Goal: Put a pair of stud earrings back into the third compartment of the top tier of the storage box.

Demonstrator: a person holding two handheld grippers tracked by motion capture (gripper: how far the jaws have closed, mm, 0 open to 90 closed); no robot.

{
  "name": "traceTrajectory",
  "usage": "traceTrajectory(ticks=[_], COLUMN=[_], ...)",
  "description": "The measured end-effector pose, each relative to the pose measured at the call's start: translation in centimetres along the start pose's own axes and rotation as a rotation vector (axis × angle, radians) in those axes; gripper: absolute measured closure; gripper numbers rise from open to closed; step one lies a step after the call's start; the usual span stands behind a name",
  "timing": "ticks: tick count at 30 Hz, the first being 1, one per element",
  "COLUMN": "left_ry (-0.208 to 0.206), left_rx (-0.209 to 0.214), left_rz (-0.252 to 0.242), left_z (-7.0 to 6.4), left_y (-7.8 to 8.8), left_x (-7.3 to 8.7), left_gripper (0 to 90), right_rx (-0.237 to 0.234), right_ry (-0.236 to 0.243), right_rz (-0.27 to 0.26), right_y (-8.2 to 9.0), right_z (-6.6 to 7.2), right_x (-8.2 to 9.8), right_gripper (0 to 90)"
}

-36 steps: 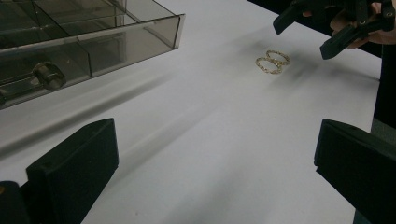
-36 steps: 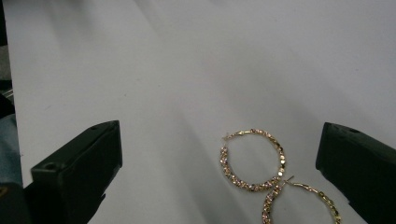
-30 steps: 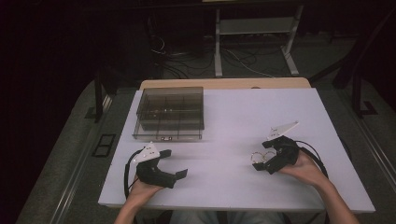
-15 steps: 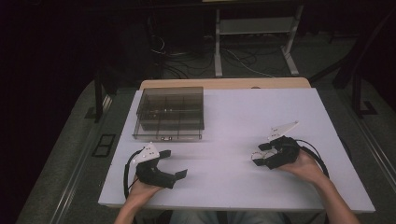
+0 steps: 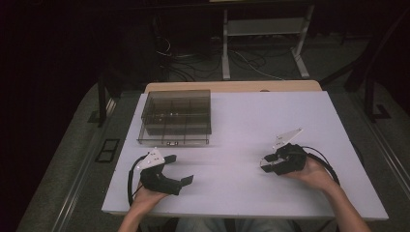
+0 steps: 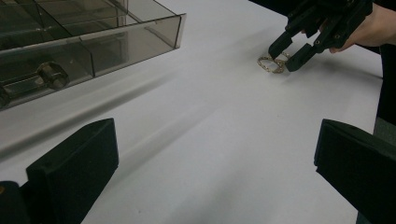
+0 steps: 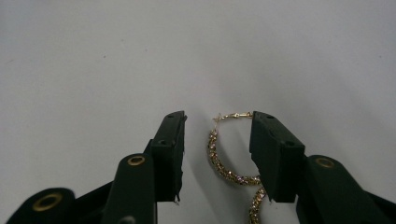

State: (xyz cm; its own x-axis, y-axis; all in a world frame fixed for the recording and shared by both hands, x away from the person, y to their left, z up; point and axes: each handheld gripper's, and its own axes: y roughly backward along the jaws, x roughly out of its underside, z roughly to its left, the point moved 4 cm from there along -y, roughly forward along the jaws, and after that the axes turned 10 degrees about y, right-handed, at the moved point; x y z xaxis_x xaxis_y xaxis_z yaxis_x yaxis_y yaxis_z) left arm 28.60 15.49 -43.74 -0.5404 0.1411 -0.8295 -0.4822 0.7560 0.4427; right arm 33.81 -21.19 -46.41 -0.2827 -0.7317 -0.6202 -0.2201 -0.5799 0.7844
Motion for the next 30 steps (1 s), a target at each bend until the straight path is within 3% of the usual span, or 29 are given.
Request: traceTrajectory(ticks=[20, 23, 30], left_ry=[0.002, 0.0, -0.008], left_rx=[-0.002, -0.003, 0.002], left_rz=[-0.002, 0.0, 0.013], left_z=[0.14, 0.2, 0.03], left_y=[0.06, -0.05, -0.36], left_x=[0.0, 0.0, 0.07], left_gripper=[0.0, 0.0, 0.0], right_rx=[0.011, 0.023, 0.0], right_ry=[0.061, 0.047, 0.018], right_rz=[0.048, 0.053, 0.051], right_y=[-0.72, -0.82, -0.79], right_z=[0.25, 0.25, 0.09], right_x=[0.21, 0.13, 0.09], right_gripper=[81.8, 83.9, 84.7])
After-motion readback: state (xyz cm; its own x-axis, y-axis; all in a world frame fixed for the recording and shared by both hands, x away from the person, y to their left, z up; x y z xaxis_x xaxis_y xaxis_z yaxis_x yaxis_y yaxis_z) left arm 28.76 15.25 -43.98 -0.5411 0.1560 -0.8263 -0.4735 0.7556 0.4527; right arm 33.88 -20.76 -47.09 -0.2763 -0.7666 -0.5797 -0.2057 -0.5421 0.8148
